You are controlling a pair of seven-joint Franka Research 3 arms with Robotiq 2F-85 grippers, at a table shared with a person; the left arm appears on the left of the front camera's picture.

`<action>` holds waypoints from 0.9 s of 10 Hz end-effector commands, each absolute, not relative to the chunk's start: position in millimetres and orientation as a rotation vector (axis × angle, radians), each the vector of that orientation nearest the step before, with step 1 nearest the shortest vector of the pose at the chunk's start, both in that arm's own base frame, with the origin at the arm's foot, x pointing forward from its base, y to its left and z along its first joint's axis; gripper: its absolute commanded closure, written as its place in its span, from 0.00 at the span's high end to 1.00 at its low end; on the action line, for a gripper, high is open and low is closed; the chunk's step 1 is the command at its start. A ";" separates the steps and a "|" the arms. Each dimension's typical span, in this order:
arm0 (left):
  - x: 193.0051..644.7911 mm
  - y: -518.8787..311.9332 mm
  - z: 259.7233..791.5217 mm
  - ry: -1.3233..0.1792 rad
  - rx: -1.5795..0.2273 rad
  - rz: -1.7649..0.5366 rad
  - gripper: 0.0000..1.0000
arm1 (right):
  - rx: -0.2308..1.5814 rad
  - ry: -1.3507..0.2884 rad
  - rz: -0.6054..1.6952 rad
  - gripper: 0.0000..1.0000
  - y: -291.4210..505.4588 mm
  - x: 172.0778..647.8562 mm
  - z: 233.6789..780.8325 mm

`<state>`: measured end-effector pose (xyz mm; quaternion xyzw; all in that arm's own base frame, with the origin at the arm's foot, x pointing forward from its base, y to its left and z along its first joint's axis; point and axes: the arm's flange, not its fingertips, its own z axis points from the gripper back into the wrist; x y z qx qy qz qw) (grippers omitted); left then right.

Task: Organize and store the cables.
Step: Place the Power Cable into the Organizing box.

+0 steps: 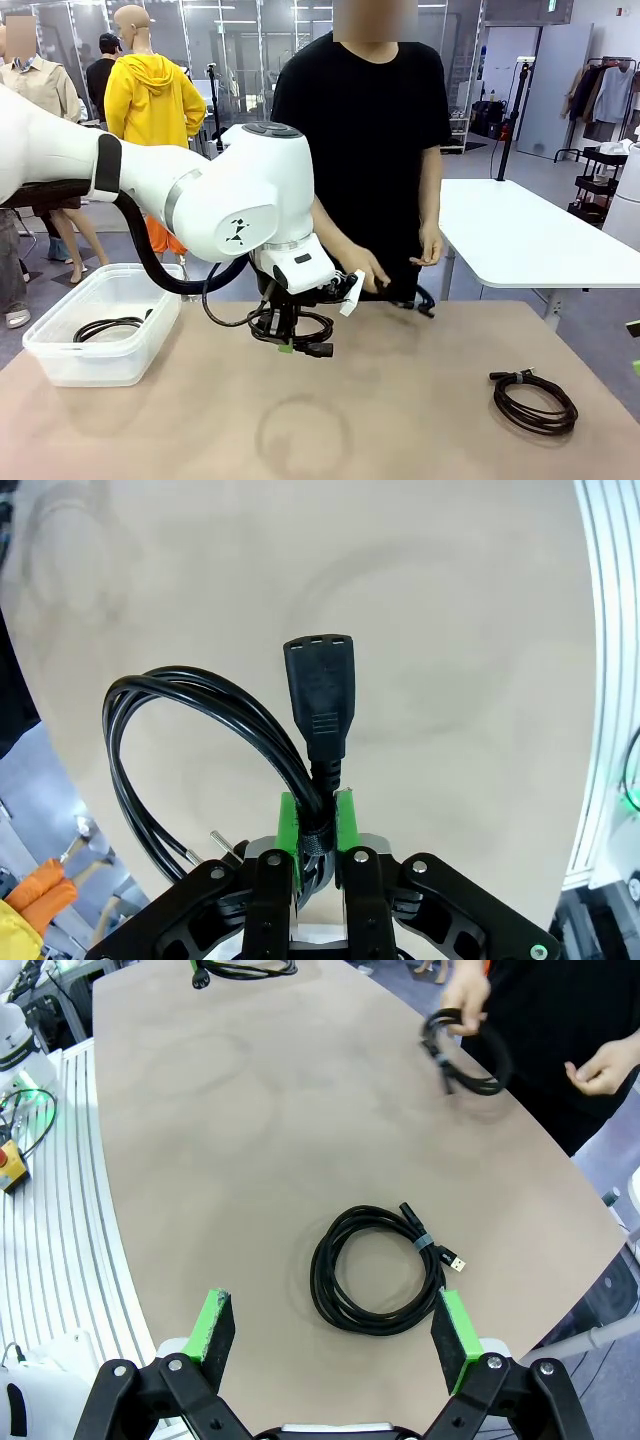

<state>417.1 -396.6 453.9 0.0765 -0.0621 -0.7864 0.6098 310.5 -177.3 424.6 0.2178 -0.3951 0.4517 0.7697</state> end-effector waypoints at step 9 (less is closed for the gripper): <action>411.9 -190.8 542.2 -0.480 0.367 -1.957 0.16 | 0.481 -0.864 0.965 1.00 -177.1 312.0 427.7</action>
